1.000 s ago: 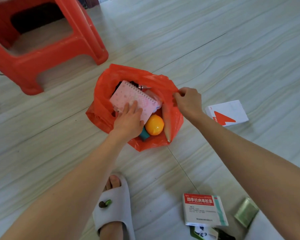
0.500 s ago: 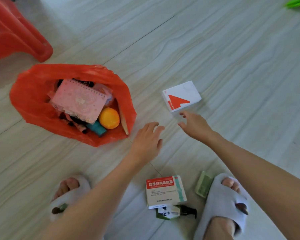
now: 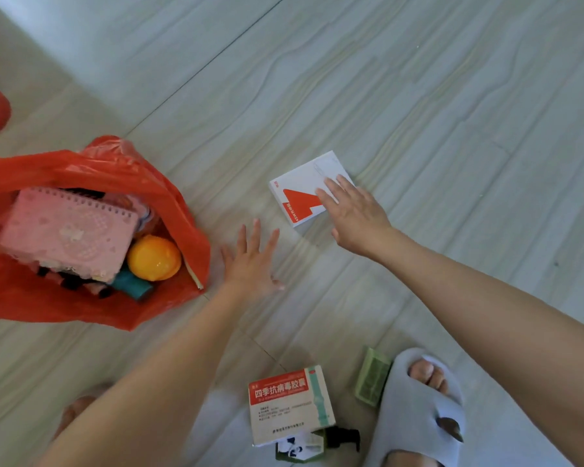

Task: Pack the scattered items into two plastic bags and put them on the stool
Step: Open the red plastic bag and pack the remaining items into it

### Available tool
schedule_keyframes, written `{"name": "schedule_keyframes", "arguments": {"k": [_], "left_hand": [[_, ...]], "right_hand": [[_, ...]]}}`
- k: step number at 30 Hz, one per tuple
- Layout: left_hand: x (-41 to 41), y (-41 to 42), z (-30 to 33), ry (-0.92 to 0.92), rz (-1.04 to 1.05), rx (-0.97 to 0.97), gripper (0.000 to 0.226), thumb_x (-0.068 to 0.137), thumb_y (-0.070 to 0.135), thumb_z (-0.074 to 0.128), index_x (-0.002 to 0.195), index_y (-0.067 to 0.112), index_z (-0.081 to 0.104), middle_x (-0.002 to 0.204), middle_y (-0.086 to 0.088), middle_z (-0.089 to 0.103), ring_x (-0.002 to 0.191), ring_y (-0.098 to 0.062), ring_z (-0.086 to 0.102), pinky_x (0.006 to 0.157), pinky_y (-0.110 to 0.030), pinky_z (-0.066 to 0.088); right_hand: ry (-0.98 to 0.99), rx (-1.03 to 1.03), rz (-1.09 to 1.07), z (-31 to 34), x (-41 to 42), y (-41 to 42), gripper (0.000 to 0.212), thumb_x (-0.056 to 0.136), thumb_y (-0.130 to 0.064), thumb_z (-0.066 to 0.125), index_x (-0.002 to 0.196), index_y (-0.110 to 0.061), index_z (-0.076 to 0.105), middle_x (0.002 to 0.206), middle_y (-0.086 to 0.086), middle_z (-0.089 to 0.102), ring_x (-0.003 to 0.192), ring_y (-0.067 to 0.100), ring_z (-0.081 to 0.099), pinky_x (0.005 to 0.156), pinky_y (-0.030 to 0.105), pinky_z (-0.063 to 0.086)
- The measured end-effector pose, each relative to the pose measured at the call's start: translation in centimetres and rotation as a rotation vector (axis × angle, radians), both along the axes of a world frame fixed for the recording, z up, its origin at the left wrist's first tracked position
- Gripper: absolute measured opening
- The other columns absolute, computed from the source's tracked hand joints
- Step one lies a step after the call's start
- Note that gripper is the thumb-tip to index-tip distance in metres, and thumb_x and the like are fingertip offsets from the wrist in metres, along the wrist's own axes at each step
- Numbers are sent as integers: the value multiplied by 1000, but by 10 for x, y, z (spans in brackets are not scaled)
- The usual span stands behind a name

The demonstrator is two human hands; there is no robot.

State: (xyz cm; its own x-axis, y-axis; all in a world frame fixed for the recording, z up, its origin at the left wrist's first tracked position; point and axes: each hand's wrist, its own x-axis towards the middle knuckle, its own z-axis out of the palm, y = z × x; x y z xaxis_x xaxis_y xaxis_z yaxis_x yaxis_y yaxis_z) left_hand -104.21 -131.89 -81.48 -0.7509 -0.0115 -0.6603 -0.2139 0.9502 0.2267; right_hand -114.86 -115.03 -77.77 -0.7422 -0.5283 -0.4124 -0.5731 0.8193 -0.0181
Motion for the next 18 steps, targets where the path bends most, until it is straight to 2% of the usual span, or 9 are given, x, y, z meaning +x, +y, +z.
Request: {"name": "schedule_keyframes", "arguments": {"k": [3,6,9,12,15,18], "left_hand": [[-1,-7,-8,-45,-2,10,111,74,38,72,145,32,-13,150,-4,-32,138,-32,-25,107,-64,5],[0,-6,-10,-28,-13,3,110,75,37,71,145,32,-13,150,-5,-32,138,-33,-25,107,-64,6],[-2,-9,-9,-7,-12,8,100,79,33,67,146,31,-7,152,-3,-27,140,-29,-21,108,-61,8],[6,-17,-7,24,-16,37,82,85,30,58,147,28,4,155,-1,-18,143,-25,-13,112,-55,7],[37,-17,-1,33,-23,16,75,90,33,52,147,25,4,156,-4,-13,144,-25,-8,114,-46,6],[80,-6,11,25,24,85,76,90,37,51,147,25,3,156,-5,-10,144,-24,-8,115,-40,4]], "right_hand": [[38,82,68,-5,-30,-16,85,86,-20,56,148,-13,-3,158,5,-4,145,24,-5,115,43,13],[-10,173,102,-10,-54,-27,97,84,-35,61,148,-14,-10,158,6,-4,145,25,-6,115,48,8],[-47,219,115,-13,-60,-35,107,74,-51,67,148,-12,1,151,15,16,142,28,11,115,49,7],[-93,154,2,-13,-44,-46,104,64,-62,69,139,-7,23,135,16,33,126,32,34,106,43,26],[-232,18,-225,-7,-17,-50,98,67,-67,62,134,-4,28,131,16,36,120,33,37,96,41,36],[-238,24,-240,0,13,-45,96,69,-67,59,136,-7,25,134,16,38,123,34,36,96,44,34]]}}
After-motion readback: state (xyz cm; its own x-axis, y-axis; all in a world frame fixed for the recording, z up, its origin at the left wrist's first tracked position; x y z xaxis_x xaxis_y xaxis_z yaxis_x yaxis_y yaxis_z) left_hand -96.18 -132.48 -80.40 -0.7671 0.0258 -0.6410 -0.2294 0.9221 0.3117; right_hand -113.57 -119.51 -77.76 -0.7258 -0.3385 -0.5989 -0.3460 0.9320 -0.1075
